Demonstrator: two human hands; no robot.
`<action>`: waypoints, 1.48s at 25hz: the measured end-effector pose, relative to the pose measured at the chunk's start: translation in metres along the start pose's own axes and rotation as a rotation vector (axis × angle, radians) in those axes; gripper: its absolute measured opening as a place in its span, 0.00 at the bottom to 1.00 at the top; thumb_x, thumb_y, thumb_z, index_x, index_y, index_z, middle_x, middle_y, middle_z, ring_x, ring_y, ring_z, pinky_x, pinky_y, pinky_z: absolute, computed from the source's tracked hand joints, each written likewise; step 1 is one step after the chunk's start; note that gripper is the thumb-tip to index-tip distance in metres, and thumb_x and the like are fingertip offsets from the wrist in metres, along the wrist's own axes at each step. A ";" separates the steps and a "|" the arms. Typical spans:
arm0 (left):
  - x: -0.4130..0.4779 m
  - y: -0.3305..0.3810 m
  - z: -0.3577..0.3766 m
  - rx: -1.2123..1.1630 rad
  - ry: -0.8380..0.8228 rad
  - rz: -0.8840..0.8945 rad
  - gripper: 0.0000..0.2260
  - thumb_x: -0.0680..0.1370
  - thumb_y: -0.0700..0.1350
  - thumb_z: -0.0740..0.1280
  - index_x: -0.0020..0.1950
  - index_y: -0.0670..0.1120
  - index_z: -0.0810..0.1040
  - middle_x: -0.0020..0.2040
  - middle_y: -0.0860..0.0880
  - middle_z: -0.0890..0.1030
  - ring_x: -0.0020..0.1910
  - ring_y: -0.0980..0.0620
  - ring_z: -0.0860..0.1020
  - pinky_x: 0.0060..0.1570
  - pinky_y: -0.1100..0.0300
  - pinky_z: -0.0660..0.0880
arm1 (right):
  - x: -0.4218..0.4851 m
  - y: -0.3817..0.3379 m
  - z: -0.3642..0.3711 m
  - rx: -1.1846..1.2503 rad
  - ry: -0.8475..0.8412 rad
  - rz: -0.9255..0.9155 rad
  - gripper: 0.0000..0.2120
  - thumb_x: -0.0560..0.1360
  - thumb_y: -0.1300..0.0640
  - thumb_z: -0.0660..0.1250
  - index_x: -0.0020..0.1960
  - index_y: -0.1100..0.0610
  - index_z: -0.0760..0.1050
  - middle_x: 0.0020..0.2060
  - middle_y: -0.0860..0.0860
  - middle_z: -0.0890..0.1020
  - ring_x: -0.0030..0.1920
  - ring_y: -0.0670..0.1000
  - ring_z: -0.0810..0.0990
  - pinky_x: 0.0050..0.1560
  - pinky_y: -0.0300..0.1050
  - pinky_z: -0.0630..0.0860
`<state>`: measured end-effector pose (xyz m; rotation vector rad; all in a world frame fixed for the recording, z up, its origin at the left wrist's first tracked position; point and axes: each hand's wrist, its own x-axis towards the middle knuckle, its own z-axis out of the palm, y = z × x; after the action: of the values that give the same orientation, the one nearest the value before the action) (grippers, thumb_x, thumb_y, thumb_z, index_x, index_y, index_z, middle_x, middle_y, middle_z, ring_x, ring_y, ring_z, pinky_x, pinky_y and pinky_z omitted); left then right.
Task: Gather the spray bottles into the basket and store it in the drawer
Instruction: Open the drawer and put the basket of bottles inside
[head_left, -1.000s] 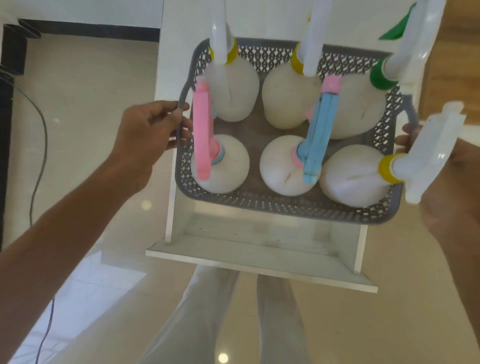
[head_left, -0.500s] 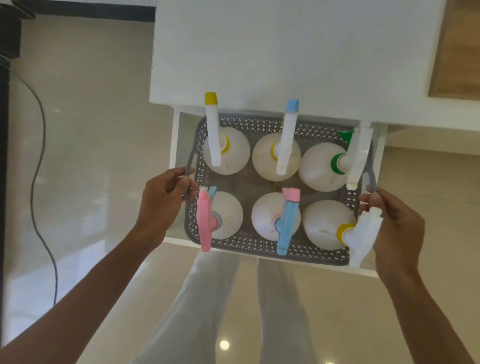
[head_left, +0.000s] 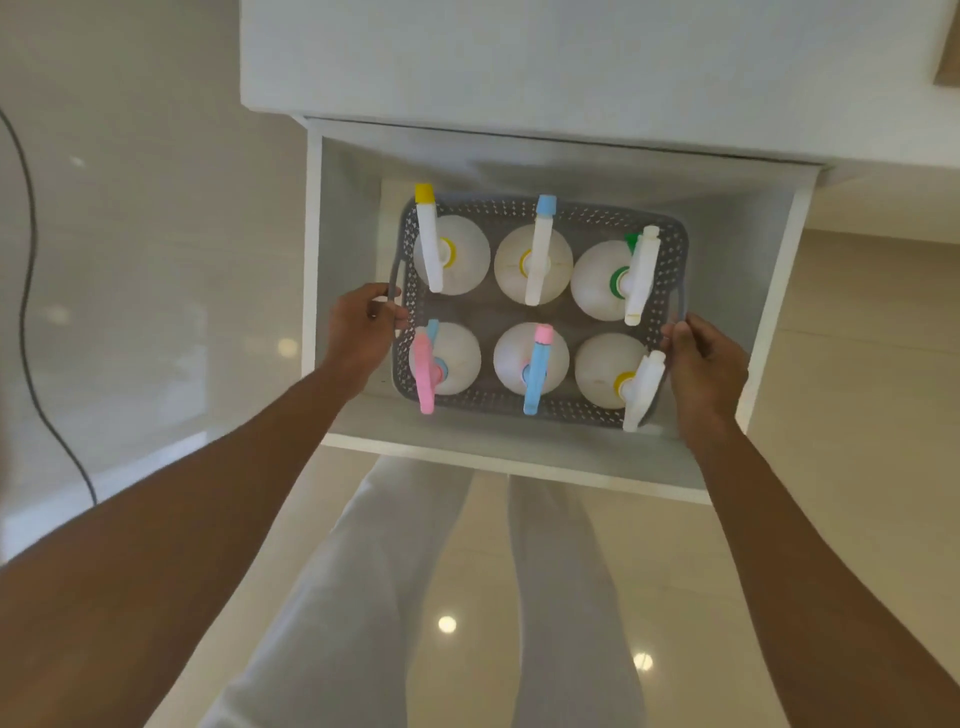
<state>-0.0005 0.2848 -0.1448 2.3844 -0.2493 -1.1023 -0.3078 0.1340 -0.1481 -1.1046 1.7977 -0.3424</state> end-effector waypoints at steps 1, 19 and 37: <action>0.010 -0.005 0.005 0.009 -0.009 -0.004 0.14 0.78 0.32 0.59 0.59 0.40 0.79 0.39 0.46 0.83 0.35 0.58 0.82 0.48 0.58 0.82 | 0.007 0.007 0.006 -0.025 -0.008 0.006 0.10 0.79 0.61 0.64 0.42 0.54 0.81 0.39 0.53 0.83 0.33 0.38 0.77 0.42 0.29 0.74; 0.075 -0.050 0.037 0.119 -0.078 -0.036 0.13 0.78 0.39 0.68 0.61 0.48 0.80 0.45 0.50 0.83 0.44 0.51 0.81 0.45 0.60 0.80 | 0.070 0.052 0.061 -0.256 -0.062 0.096 0.10 0.77 0.61 0.64 0.49 0.58 0.85 0.33 0.48 0.80 0.29 0.37 0.74 0.30 0.19 0.66; -0.063 -0.054 -0.017 0.565 -0.098 0.706 0.22 0.82 0.42 0.62 0.76 0.39 0.67 0.75 0.41 0.69 0.74 0.43 0.69 0.73 0.48 0.68 | -0.139 0.058 0.013 -0.365 -0.009 -0.305 0.18 0.83 0.59 0.61 0.72 0.63 0.71 0.69 0.58 0.76 0.70 0.55 0.74 0.74 0.38 0.64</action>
<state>-0.0314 0.3603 -0.1209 2.3513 -1.4704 -0.8635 -0.3104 0.2808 -0.1111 -1.6415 1.7243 -0.1903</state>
